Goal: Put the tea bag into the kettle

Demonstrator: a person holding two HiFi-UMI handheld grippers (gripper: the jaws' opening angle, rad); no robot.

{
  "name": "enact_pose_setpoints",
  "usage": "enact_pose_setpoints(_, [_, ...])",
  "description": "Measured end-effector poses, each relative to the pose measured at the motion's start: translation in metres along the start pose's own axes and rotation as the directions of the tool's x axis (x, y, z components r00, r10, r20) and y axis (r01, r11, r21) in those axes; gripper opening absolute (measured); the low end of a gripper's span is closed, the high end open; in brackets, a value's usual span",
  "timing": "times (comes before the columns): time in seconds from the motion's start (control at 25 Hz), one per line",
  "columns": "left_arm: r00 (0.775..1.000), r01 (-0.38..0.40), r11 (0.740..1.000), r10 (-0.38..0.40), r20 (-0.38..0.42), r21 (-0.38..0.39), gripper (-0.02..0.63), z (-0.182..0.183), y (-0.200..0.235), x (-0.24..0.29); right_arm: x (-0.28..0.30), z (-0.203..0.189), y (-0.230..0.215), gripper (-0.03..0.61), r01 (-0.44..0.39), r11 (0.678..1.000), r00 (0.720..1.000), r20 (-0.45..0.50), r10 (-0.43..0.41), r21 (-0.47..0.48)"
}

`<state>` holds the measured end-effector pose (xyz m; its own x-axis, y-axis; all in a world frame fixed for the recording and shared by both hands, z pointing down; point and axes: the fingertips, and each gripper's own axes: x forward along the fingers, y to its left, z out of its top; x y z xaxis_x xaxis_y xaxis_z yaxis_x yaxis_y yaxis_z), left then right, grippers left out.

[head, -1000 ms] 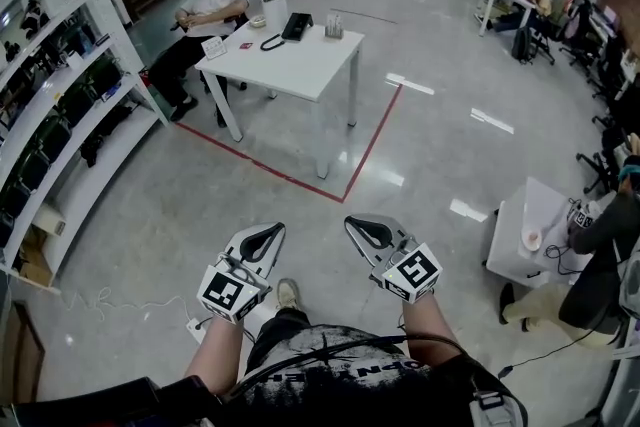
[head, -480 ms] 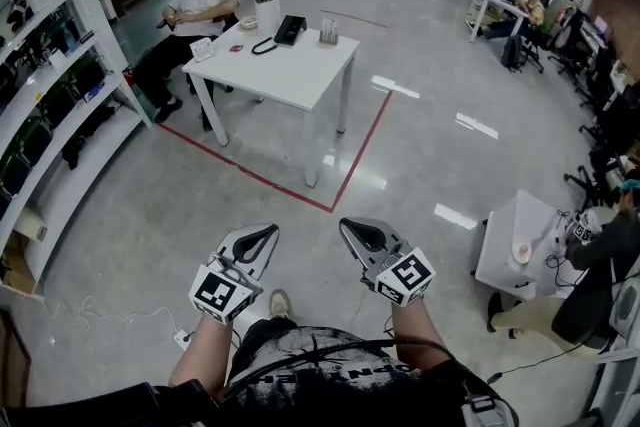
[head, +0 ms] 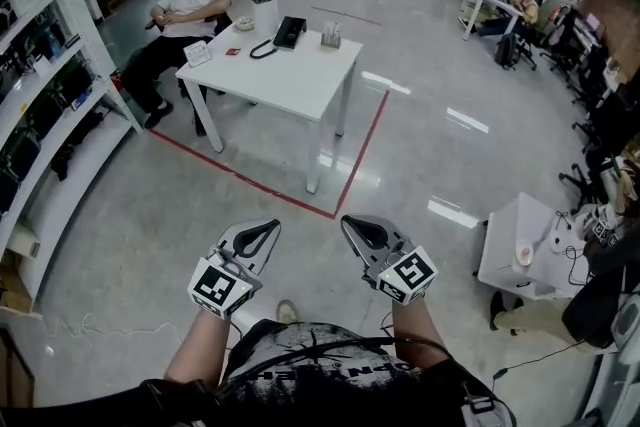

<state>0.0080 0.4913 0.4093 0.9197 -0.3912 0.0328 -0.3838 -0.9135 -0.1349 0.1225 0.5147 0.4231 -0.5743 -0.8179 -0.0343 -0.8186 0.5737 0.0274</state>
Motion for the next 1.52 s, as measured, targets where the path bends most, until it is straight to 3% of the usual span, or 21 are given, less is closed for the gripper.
enact_pose_setpoints(0.36, [1.0, 0.029, 0.999, -0.028, 0.011, -0.021, 0.012, -0.015, 0.069, -0.007, 0.076, 0.0, -0.004, 0.01, 0.005, 1.0, 1.0, -0.017, -0.005, -0.012])
enact_pose_setpoints(0.88, [0.999, -0.046, 0.999, 0.047, 0.015, -0.028, 0.012, -0.037, 0.152, -0.047, 0.167, -0.007, 0.007, 0.01, -0.065, 0.995, 0.998, -0.029, 0.063, -0.073])
enact_pose_setpoints(1.52, [0.994, -0.109, 0.988, 0.109, 0.0, -0.108, 0.012, -0.062, 0.185, -0.053, 0.223, -0.019, 0.006, 0.011, -0.168, 0.984, 0.984, -0.069, 0.164, -0.057])
